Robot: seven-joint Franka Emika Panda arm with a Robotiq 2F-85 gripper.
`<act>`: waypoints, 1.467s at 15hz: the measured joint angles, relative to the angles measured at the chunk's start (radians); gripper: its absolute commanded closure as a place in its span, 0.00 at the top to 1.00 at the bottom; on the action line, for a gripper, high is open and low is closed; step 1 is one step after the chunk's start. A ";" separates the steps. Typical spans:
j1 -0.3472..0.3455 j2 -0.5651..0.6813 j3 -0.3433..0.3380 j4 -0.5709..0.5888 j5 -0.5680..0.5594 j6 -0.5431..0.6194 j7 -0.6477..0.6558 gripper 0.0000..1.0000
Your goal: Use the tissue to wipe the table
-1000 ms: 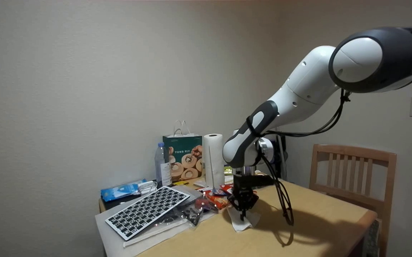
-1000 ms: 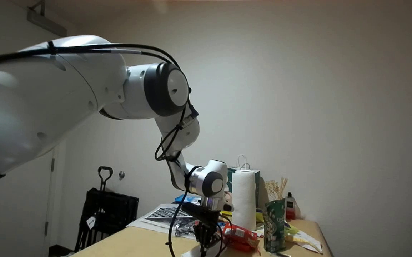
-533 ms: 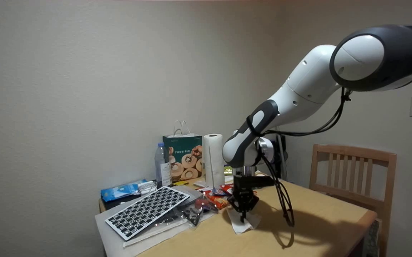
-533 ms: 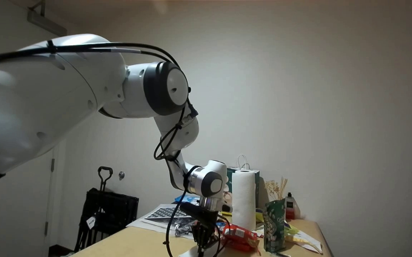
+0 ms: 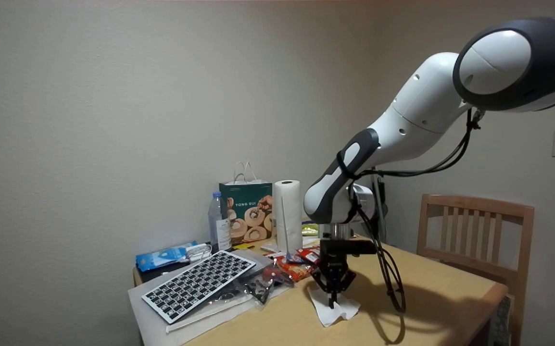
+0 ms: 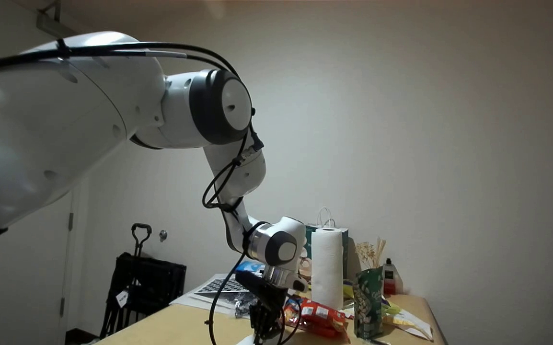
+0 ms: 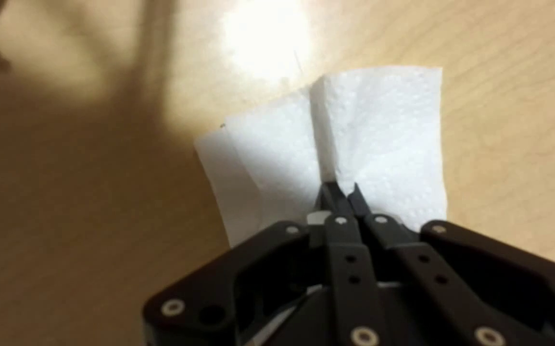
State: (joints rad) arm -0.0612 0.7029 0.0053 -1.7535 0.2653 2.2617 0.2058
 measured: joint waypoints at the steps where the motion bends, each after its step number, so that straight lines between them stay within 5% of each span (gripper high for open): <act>1: 0.001 0.001 0.000 0.002 0.000 0.000 0.000 0.02; 8: -0.009 0.005 -0.019 0.006 0.026 0.019 0.015 0.00; 15: -0.151 -0.011 -0.037 -0.045 0.219 0.062 0.020 0.02; 22: -0.154 -0.007 -0.045 -0.040 0.221 0.078 0.025 0.00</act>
State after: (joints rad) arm -0.2152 0.6955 -0.0396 -1.7934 0.4866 2.3397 0.2306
